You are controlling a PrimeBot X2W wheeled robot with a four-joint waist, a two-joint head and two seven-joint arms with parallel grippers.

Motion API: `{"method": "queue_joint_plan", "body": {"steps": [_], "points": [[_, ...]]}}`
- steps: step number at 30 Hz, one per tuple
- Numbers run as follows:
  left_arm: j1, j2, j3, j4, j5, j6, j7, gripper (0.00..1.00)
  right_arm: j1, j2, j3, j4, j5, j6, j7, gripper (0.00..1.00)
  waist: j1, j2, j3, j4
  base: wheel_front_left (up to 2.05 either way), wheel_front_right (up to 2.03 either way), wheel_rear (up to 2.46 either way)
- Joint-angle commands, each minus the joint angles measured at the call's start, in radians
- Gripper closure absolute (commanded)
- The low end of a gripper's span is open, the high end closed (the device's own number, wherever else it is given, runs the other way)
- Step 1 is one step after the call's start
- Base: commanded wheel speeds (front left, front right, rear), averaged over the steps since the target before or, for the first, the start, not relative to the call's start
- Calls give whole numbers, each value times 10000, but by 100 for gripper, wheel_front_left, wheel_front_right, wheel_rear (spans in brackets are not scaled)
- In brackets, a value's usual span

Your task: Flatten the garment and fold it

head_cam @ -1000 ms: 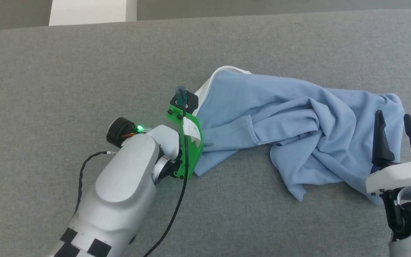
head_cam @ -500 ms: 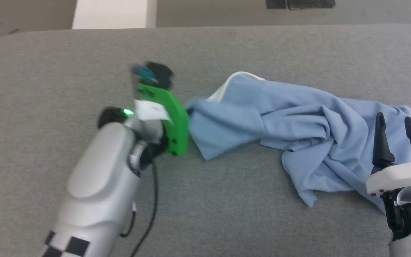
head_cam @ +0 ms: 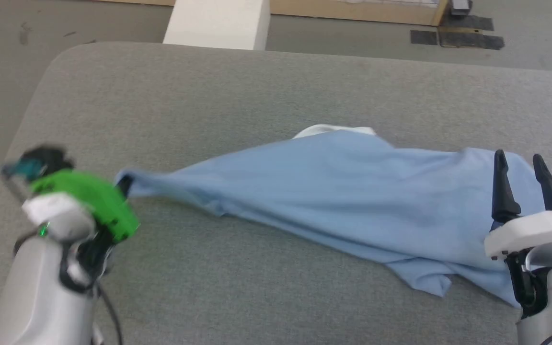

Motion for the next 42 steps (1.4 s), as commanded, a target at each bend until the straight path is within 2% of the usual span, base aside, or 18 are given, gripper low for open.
{"method": "queue_joint_plan", "body": {"steps": [1,4,6,11,12,13,16,21,25,30,34,42], "points": [[406,73,239,73,-131,207,-187,100,-192,1,31,21,-31,-13,11,0,-1,0,-14,130,0,0,0],[1121,34,622,453,-253,519,-448,100,-262,2,123,38,-16,-13,33,0,-1,0,68,165,0,0,0],[1464,-56,702,749,-360,560,-505,100,-298,2,163,51,-8,-13,32,0,-1,0,115,162,0,0,0],[1731,-384,994,1025,-741,359,-1054,100,-305,3,197,146,25,-13,18,0,-1,0,136,160,0,0,0],[1695,-417,1091,966,-802,250,-1302,55,-293,-1,201,170,29,-13,22,0,-1,0,124,163,0,0,0],[1649,-412,1176,864,-830,125,-1553,0,-282,-7,201,189,29,-13,21,0,-1,0,107,164,0,0,0],[1553,-363,1506,339,-841,-237,-2503,0,-245,-16,213,258,31,-13,15,0,-1,0,16,134,0,0,0],[1778,-55,1612,-767,217,-920,-4978,0,-177,-16,266,340,42,-13,9,0,-1,0,-139,76,0,0,0],[2195,-208,1364,-957,1241,-1035,-6871,0,-107,-12,406,423,96,-13,197,0,-1,0,-212,32,0,0,0],[2538,-584,1118,-854,2038,-1026,-7678,0,-115,-108,640,468,99,-13,932,0,-1,0,-233,49,0,0,0],[2596,-864,1146,-904,2451,-1094,-7784,0,-524,-445,1009,457,5,-13,2210,0,-1,0,-104,74,0,0,0],[2271,-1464,1456,-1339,3068,-1482,-7797,0,-2735,-1679,2476,957,-574,-13,6640,0,-1,0,621,228,0,0,0]]}}
